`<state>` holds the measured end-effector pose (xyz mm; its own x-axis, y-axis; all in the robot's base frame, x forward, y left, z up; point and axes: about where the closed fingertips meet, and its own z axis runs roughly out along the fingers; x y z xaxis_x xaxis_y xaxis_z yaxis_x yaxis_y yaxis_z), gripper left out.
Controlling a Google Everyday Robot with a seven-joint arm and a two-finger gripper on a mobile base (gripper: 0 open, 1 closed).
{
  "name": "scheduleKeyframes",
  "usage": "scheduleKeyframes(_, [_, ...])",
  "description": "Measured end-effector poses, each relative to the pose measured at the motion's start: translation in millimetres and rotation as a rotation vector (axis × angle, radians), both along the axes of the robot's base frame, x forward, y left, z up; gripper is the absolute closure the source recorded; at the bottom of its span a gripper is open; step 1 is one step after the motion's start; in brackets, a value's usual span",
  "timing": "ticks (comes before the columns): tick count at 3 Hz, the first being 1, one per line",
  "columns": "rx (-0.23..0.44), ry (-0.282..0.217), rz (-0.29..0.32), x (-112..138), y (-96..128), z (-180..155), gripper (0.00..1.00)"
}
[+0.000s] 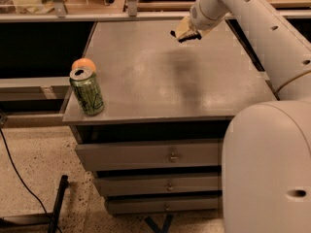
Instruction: Move rxbar chocolate near green can
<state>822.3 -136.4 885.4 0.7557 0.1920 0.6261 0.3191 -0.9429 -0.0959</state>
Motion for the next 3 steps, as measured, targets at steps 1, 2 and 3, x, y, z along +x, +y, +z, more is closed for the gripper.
scheduleKeyframes(1, [0.043, 0.024, 0.075, -27.2, 10.3, -4.4, 1.00])
scheduleKeyframes(2, [0.068, 0.067, 0.205, -66.6, 30.7, -7.0, 1.00])
scheduleKeyframes(3, [0.091, 0.087, 0.347, -105.0, 55.1, -0.9, 1.00])
